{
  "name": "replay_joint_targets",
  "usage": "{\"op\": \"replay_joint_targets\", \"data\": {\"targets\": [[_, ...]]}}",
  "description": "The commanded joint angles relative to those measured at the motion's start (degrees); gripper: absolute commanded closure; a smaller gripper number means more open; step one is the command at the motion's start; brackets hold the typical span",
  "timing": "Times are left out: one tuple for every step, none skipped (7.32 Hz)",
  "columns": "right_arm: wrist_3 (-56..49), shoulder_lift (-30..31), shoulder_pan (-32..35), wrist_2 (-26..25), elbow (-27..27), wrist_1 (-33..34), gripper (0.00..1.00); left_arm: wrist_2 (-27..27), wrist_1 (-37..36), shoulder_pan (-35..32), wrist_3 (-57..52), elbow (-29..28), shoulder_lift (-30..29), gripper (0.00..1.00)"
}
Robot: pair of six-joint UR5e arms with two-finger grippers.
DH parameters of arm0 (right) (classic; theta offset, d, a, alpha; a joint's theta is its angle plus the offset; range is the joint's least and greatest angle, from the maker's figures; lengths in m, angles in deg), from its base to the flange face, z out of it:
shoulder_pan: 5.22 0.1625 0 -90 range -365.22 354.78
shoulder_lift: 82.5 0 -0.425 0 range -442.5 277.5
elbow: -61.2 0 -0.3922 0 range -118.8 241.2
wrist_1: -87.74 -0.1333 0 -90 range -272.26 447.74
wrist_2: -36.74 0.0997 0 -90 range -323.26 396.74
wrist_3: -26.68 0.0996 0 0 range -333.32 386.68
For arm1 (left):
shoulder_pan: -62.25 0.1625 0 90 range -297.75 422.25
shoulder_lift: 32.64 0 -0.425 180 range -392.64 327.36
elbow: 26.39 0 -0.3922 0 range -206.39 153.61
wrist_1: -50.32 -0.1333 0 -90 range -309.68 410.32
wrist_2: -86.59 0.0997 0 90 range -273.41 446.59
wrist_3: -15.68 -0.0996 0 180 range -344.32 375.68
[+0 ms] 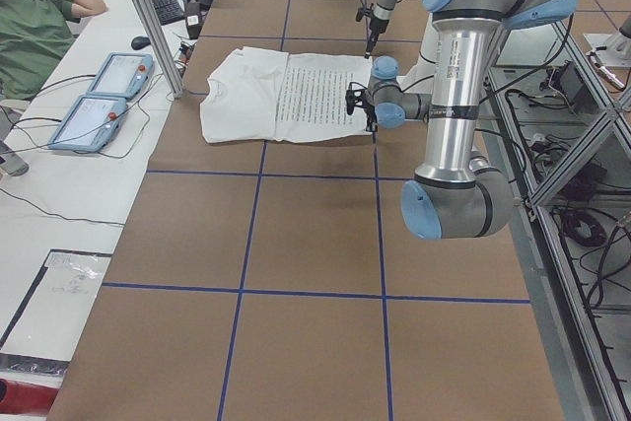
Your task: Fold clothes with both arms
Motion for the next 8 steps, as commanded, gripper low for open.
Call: {"op": "replay_joint_targets", "data": {"targets": [[0.8,-1.5,-0.4,-0.5,0.5,1.3,0.37,-0.1,0.0,0.0,0.0,0.0,0.0,1.00],[0.8,-3.7,-0.4,-0.4,0.5,4.6,0.37,0.0,0.0,0.0,0.0,0.0,0.0,1.00],[0.8,-4.5,-0.4,-0.5,0.4,6.1,0.39,0.0,0.0,0.0,0.0,0.0,0.0,1.00],[0.8,-4.4,-0.1,-0.5,0.3,6.1,0.52,0.0,0.0,0.0,0.0,0.0,0.0,1.00],[0.8,-4.4,0.0,-0.5,0.2,6.1,0.82,0.0,0.0,0.0,0.0,0.0,0.0,1.00],[0.7,-3.9,0.0,-0.4,0.2,6.1,1.00,0.0,0.0,0.0,0.0,0.0,-0.1,1.00],[0.7,-3.6,0.0,-0.4,0.2,6.2,1.00,0.0,0.0,0.0,0.0,0.0,-0.3,1.00],[0.6,-3.5,0.3,-0.3,-0.2,6.3,1.00,0.0,0.0,-0.1,0.0,0.0,-0.6,1.00]]}}
